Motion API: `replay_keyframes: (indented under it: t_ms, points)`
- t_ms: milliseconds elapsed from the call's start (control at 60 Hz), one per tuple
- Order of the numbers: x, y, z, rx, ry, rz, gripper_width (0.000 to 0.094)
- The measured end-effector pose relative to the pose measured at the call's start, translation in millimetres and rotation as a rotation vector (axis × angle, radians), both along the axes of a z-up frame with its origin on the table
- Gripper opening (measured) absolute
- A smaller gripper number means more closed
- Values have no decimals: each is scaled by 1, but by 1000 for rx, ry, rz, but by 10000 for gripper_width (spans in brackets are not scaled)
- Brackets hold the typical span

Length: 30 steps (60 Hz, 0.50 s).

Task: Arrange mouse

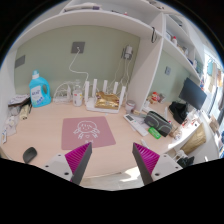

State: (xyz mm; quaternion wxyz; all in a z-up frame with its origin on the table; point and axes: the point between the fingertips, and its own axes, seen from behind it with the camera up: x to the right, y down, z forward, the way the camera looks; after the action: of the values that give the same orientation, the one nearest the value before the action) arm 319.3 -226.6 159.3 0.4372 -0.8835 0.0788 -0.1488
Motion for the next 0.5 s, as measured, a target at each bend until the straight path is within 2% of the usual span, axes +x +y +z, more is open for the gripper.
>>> replay_keyframes:
  t_ms: [267, 400, 500]
  points:
    - [-35, -34, -24, -53, 1, -21, 850]
    - [-98, -64, -59, -96, 50, 8, 849]
    - [-169, -78, -87, -118, 122, 64, 850]
